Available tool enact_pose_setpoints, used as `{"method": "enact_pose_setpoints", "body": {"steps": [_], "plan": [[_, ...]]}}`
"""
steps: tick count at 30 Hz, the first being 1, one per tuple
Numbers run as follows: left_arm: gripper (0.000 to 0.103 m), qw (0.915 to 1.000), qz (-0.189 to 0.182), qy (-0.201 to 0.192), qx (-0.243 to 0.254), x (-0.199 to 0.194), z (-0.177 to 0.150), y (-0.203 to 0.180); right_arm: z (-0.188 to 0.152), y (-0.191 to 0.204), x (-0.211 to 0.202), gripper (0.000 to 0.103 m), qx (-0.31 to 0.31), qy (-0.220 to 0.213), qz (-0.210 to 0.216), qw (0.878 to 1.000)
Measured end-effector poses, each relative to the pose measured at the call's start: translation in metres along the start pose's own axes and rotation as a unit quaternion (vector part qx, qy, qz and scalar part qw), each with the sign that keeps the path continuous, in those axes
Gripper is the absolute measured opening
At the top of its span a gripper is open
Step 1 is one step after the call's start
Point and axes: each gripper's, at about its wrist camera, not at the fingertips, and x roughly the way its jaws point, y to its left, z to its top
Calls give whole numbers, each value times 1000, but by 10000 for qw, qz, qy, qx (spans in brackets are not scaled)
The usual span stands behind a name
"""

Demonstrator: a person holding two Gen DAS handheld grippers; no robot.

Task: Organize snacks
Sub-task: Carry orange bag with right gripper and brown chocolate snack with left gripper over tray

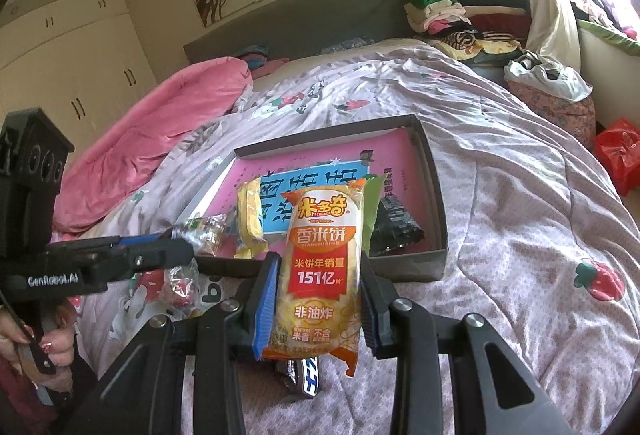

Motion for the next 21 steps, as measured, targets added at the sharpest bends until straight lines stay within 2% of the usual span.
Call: {"method": "enact_pose_setpoints", "body": {"steps": [21], "plan": [[38,9988,173,-365,-278,11,32,22,18,12,10,36,-176,-87,-139,9997]]}}
